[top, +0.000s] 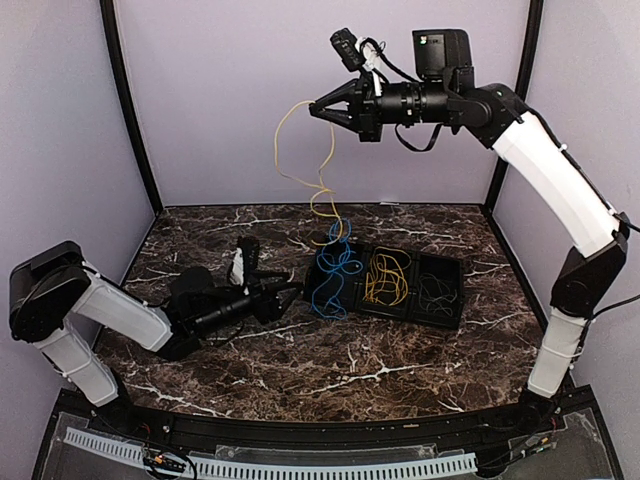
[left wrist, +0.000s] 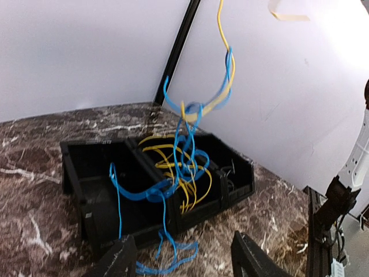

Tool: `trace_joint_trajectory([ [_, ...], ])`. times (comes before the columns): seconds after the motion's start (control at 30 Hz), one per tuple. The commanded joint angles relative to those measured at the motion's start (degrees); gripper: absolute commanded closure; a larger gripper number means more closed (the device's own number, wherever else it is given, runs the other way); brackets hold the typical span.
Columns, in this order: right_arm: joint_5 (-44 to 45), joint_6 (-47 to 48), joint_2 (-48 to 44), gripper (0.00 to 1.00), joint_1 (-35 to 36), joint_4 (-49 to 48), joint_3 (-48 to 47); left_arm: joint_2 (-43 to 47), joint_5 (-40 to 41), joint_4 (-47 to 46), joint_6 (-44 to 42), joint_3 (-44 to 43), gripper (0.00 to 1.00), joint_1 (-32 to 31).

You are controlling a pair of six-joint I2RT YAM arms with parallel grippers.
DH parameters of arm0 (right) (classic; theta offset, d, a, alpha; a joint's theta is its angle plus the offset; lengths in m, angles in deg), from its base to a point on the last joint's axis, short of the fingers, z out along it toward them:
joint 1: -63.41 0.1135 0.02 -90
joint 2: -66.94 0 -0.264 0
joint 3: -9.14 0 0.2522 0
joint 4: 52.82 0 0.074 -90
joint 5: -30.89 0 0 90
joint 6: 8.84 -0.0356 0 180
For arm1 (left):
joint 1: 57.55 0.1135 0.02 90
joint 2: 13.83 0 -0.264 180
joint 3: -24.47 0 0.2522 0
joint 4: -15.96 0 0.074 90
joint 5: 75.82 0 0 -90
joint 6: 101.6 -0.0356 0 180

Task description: Untangle the cables

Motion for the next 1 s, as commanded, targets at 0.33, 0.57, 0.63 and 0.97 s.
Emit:
trace_joint_trajectory([
  [0.33, -1.04, -0.71, -1.00, 1.00, 1.14, -2.02, 0.28, -12.86, -6.33, 6.07, 0.94, -20.05, 0.63, -0.17],
  [0.57, 0.04, 0.31, -0.39, 1.00, 1.10, -1.34, -0.58, -12.93, -9.51, -2.53, 3.08, -15.01, 0.52, -0.20],
  [0.63, -0.08, 0.33, -0.01, 1.00, 1.11, -1.24, -0.81, -12.60, -11.03, -5.54, 3.47, -13.04, 0.50, -0.20],
  [0.97, -0.48, 0.02, 0.88, 1.00, 1.14, -1.13, -0.98, -12.12, -13.80, -10.89, 3.32, -11.32, 0.51, -0.80],
])
